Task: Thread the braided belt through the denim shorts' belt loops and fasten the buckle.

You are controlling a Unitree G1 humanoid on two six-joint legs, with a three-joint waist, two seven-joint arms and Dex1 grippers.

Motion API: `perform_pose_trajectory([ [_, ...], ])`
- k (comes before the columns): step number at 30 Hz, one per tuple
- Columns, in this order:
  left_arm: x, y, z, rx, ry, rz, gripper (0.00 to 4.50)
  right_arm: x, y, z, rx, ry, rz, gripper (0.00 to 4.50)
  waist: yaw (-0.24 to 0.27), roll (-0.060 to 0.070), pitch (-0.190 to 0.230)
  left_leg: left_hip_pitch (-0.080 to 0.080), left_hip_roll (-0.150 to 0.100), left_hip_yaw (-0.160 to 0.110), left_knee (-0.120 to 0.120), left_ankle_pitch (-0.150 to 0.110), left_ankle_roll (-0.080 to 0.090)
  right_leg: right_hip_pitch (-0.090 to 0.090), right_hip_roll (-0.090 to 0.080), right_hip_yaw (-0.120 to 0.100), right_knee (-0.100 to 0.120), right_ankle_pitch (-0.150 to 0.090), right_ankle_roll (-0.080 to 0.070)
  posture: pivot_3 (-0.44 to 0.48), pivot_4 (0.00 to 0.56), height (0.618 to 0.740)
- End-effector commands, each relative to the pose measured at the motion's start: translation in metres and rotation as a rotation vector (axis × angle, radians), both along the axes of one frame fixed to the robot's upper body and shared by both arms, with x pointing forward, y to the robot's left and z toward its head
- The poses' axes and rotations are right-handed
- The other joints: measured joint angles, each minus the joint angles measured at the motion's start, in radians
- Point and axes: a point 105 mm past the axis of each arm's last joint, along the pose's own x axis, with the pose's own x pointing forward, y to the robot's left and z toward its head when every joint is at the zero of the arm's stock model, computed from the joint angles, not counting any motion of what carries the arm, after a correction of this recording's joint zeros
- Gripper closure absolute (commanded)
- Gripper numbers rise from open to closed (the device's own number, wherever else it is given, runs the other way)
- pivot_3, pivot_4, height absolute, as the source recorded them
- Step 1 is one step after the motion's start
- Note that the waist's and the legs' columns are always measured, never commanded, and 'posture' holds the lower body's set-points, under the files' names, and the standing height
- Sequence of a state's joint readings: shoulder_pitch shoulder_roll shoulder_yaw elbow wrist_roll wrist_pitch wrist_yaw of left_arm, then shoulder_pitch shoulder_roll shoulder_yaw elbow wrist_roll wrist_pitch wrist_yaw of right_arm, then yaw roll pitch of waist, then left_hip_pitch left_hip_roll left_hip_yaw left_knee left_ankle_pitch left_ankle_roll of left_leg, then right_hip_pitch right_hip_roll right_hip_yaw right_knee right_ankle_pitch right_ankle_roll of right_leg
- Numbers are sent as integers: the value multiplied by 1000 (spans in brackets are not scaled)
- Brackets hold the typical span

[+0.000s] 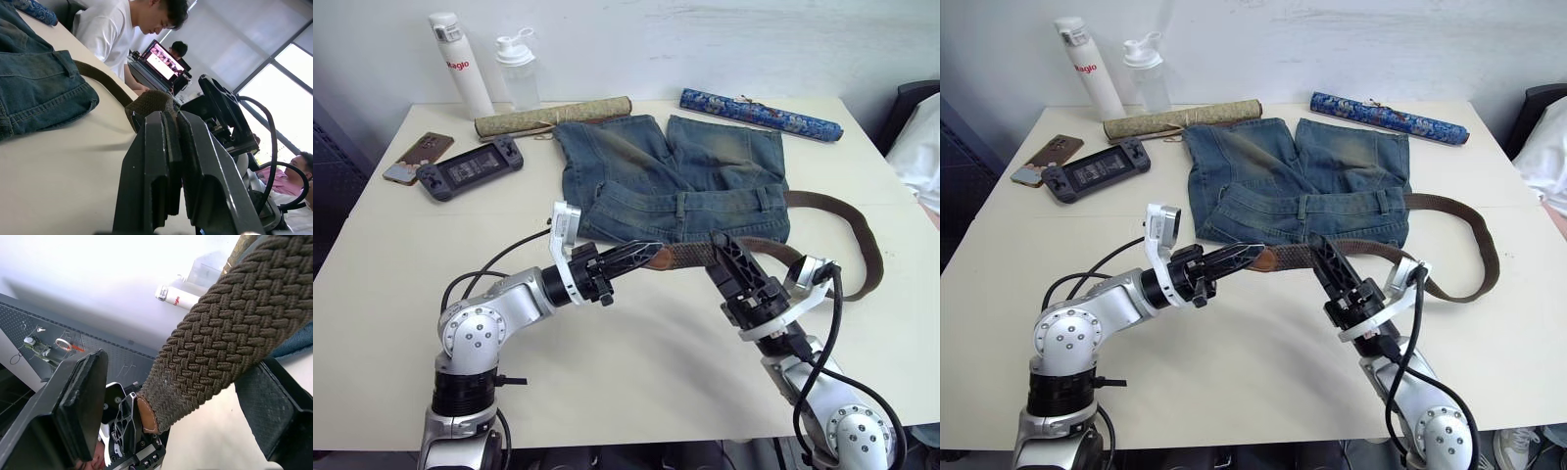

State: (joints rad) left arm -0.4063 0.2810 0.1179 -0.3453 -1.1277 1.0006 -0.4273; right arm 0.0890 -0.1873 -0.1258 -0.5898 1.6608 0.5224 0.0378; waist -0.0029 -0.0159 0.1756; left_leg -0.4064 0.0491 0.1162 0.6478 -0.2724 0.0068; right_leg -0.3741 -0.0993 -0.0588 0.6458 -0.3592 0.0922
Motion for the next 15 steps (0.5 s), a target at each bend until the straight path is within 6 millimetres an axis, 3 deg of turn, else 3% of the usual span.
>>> perform_pose_trajectory([
  [1,-3,3,10,-39,-31,0,4500,-2,-4,7,5,-40,-18,418,0,0,0,0,0,0,0,0,0,0,0,0,0,0,0,0,150,737],
  [2,-3,2,10,-38,-31,0,4500,-2,-4,7,5,-39,-19,418,0,0,0,0,0,0,0,0,0,0,0,0,0,0,0,0,150,737],
  [5,-4,2,10,-36,-32,0,4500,-3,-4,5,1,-39,-21,1292,0,0,0,0,0,0,0,0,0,0,0,0,0,0,0,0,150,737],
  [11,-6,2,8,-26,-34,-11,4500,0,-7,5,0,-43,-44,4252,0,0,0,0,0,0,0,0,0,0,0,0,0,0,0,0,150,737],
  [12,-6,2,7,-22,-34,-13,4500,0,-7,6,2,-46,-45,4441,0,0,0,0,0,0,0,0,0,0,0,0,0,0,0,0,150,737],
  [15,-6,2,6,-16,-34,-11,4500,0,-7,7,1,-53,-45,4441,0,0,0,0,0,0,0,0,0,0,0,0,-1,0,0,0,150,737],
])
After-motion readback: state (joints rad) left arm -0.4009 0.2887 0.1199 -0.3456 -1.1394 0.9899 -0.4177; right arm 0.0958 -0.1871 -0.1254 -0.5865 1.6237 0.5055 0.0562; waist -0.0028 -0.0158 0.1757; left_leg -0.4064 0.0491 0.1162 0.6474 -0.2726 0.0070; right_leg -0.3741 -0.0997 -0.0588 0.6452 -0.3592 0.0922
